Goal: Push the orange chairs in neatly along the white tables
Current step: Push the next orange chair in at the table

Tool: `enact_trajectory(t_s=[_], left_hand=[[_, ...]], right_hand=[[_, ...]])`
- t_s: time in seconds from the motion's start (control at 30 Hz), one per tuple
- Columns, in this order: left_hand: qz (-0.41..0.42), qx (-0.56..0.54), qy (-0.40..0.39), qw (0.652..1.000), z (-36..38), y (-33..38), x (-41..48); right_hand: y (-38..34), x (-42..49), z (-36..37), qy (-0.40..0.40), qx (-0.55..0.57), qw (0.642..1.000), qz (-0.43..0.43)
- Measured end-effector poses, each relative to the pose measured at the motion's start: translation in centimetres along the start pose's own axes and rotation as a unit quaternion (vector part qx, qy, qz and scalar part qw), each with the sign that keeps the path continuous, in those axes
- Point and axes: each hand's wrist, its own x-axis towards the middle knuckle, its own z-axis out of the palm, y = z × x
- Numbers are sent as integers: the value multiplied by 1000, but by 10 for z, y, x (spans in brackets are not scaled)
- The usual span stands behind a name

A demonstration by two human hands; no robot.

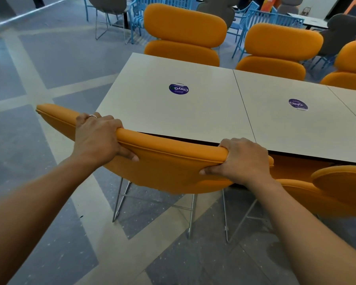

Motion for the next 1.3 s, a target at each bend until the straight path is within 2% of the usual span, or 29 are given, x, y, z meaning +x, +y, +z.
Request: enact_trajectory(t_s=[0.2,0.6,1.03,1.3], left_hand=[[-9,-1,25,1000,2,20,-20],[3,-2,35,999,3,19,-19],[20,8,27,999,5,-4,-8],[-16,3,6,1000,0,12,-17]], right_hand=[[24,2,-5,-32,0,999,-17],[21,-2,-6,-13,8,1000,7],[1,-1,-2,25,10,999,18],[13,-2,-4,-4,13,1000,-10]])
